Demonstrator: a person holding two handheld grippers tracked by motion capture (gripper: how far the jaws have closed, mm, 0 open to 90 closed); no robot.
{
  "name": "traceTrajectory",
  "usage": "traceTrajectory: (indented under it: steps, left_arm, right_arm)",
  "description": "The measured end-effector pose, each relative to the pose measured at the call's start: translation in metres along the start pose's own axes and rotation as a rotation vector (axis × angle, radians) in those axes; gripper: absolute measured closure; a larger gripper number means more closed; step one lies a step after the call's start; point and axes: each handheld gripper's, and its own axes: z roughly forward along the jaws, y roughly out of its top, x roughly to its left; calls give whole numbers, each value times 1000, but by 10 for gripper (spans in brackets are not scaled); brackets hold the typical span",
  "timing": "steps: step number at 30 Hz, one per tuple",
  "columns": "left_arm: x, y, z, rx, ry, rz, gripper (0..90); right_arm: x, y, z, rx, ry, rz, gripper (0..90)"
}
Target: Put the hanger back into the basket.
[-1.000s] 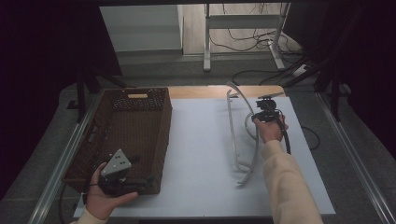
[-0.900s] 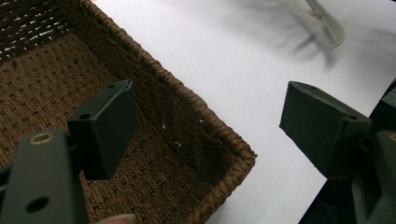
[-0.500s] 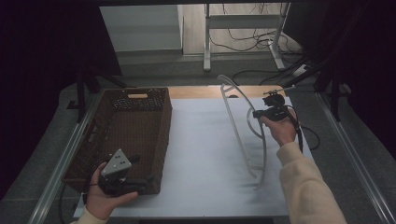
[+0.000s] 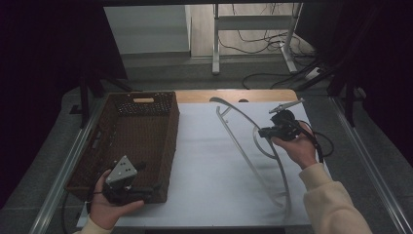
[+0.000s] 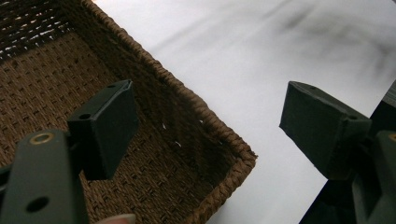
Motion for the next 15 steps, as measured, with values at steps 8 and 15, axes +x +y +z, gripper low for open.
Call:
traceTrajectory:
  steps: [8, 15]
  left_arm:
    - [-1, 1, 0, -2, 0, -1, 192]
    - [-1, 2, -1, -6, 1, 1, 192]
  right_arm:
    - [17, -15, -1, 32, 66, -85, 827]
    - [32, -28, 4, 47, 112, -137, 828]
